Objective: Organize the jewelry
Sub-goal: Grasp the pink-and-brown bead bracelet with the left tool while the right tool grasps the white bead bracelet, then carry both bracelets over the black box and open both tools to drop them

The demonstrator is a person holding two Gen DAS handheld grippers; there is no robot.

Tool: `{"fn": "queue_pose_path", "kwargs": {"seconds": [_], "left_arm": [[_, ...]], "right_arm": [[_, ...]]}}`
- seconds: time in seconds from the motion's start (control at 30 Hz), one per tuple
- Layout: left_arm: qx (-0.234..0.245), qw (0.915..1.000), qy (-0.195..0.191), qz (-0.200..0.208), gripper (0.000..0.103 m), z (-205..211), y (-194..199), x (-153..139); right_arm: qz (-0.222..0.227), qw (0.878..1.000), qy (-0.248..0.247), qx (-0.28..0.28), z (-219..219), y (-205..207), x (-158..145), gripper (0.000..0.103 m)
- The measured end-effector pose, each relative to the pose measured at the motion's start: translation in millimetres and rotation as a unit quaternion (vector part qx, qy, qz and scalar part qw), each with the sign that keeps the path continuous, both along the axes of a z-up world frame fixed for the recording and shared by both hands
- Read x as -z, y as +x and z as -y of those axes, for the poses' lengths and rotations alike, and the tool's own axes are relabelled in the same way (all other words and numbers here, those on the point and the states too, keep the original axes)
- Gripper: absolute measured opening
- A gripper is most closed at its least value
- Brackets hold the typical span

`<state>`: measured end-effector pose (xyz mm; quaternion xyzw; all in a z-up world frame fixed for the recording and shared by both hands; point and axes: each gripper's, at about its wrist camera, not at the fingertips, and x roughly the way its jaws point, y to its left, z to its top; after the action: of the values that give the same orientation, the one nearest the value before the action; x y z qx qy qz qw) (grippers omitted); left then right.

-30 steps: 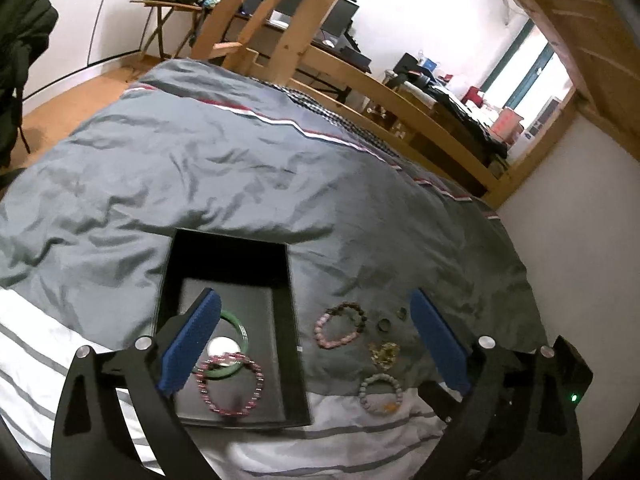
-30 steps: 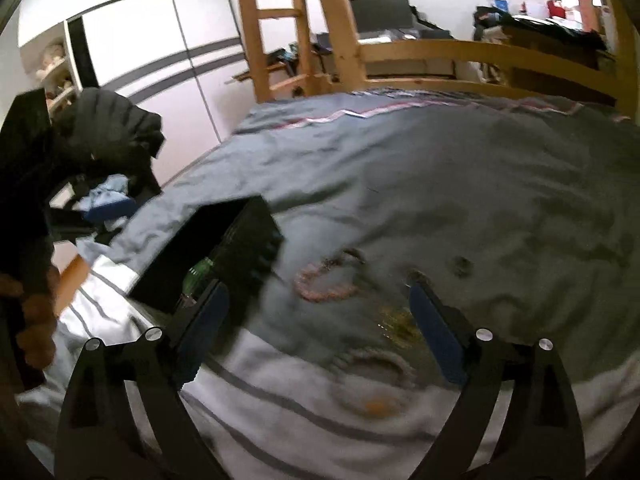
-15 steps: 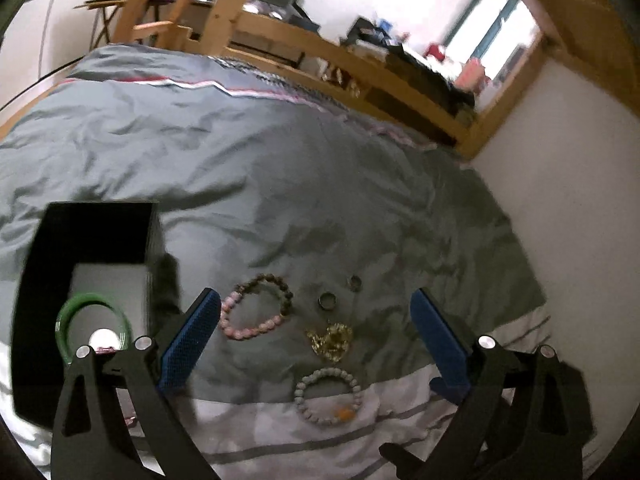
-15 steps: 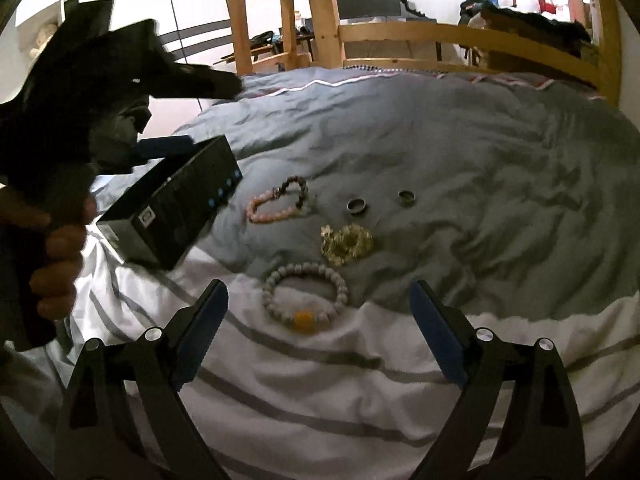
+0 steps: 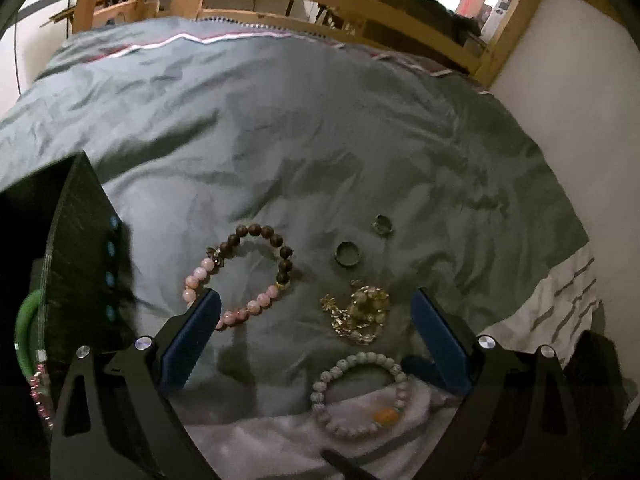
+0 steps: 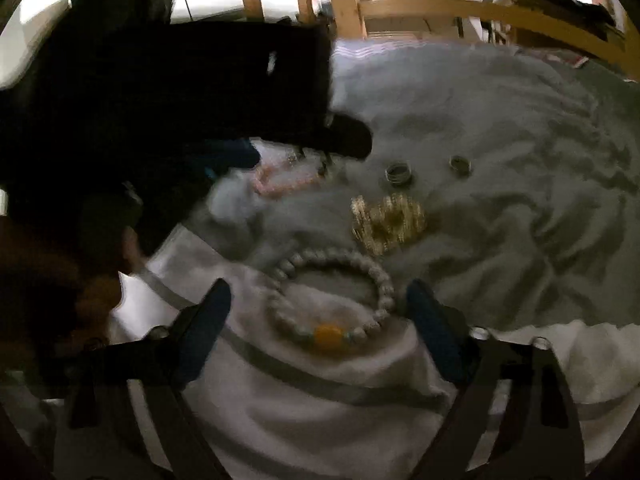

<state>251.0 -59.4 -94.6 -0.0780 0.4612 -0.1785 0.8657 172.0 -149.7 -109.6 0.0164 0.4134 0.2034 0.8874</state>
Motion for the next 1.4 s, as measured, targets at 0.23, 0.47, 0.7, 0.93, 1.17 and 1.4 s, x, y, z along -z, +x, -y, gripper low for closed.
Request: {"fn": "queue_pose_path", "kwargs": {"seconds": [0.23,0.47,0.7,0.93,1.17,1.4], "left_arm": [[-0.019,0.9984,-0.009,-0.053,0.093,-5,22,34],[-0.058,0.9955,-0.031,-0.068,0.043,-25,20,28],[-0.051,0.9947,-0.043,-0.078,0.021,-25,21,28],[-0.047,0.9953,-0.050,-0.068,0.010,-26,21,22],[-0.050,0.9950,-0.074,-0.046,0.008,-26,20,8],[-0.053,0.9934,-0.097,-0.031,0.008,-33,16,-5]], "right_arm": [[-0.020,0.999,0.008,0.033,13,4,3,0.042],[-0.006,0.998,0.023,0.051,22,2,-5,0.020],[0.005,0.996,0.047,0.074,39,7,-15,0.010],[0.013,0.994,0.066,0.083,44,9,-20,0.009],[0.011,0.993,0.073,0.088,48,10,-19,0.009],[0.016,0.992,0.087,0.091,53,7,-22,0.009]]}}
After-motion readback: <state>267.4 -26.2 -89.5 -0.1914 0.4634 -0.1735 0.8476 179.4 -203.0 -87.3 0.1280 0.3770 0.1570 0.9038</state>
